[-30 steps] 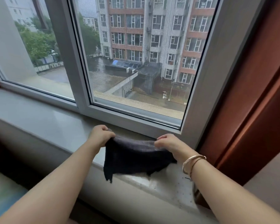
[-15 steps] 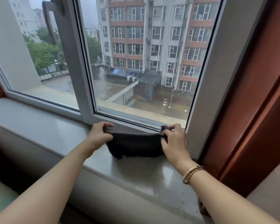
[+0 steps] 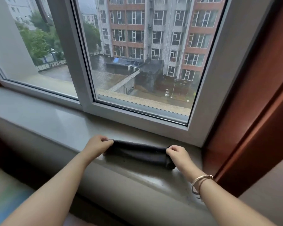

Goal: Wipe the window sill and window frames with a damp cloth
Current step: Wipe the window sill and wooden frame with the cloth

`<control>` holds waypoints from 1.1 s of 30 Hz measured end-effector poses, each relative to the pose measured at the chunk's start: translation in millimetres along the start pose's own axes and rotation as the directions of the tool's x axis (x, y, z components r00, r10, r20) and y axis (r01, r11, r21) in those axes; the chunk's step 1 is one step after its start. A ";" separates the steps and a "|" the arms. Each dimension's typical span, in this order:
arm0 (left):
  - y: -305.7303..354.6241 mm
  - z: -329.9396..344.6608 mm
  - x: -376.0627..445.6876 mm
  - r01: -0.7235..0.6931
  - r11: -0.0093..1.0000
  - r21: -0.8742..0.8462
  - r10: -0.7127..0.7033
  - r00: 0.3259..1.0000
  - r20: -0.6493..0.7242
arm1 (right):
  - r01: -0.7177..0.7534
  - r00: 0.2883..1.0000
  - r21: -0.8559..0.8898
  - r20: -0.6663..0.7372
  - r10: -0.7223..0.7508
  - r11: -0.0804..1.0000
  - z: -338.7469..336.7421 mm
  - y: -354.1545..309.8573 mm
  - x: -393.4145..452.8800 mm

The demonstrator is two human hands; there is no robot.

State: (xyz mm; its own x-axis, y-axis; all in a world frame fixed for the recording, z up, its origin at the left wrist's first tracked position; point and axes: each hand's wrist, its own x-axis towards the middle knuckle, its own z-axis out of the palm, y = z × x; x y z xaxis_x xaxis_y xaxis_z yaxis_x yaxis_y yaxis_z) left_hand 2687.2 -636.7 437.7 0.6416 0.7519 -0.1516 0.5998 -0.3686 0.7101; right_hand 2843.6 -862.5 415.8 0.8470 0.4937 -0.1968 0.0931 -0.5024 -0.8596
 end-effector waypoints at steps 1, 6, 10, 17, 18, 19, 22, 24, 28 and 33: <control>1.0 1.9 2.3 0.003 1.000 -0.010 -0.004 0.999 -0.041 | -0.002 1.000 -0.019 -0.025 0.002 1.000 2.4 0.9 3.0; 2.8 28.7 15.5 -0.004 0.980 0.197 0.056 0.964 -0.259 | 0.084 0.974 -0.243 -0.186 -0.131 0.966 10.3 1.9 12.5; 7.3 66.3 2.9 -0.161 0.939 0.303 0.233 0.947 -0.221 | 0.154 0.971 -0.352 -0.116 -0.207 0.923 13.3 3.7 11.6; 31.0 127.0 -5.3 -0.014 0.897 0.443 -0.002 0.999 0.035 | 0.238 0.949 -0.136 -0.178 -0.260 0.962 2.9 -1.9 8.6; 33.4 134.0 -5.3 -0.049 0.871 0.489 0.030 0.999 0.045 | 0.234 0.948 -0.103 -0.198 -0.250 0.967 -0.1 -4.1 9.2; 35.4 141.1 -6.2 -0.127 0.833 0.538 0.100 0.992 0.078 | 0.226 0.946 -0.066 -0.224 -0.235 0.972 -3.0 -5.7 9.8; 43.4 160.2 -15.3 -0.548 0.655 0.520 0.413 0.836 0.361 | 0.201 0.934 0.015 -0.304 -0.188 0.979 -12.2 -5.9 12.1; 51.5 166.0 -23.4 -0.735 0.539 0.411 0.491 0.671 0.556 | 0.168 0.927 0.019 -0.342 -0.151 0.986 -17.7 -1.7 10.7; 66.0 150.0 -21.9 -0.720 0.603 0.342 0.413 0.650 0.638 | 0.112 0.926 0.032 -0.366 -0.093 0.993 -23.0 3.7 5.5; 81.2 164.0 -39.0 -0.400 0.861 0.316 0.262 0.879 0.398 | 0.111 0.939 0.034 -0.332 -0.093 0.993 -25.9 7.1 -3.7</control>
State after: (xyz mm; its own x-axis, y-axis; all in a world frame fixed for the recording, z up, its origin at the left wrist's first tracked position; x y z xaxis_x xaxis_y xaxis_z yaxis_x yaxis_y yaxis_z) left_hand 2789.3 -785.5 388.4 0.9115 0.3472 -0.2204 0.4109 -0.7903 0.4545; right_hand 2854.7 -886.3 422.6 0.9600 0.2751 0.0516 0.1684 -0.4203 -0.8916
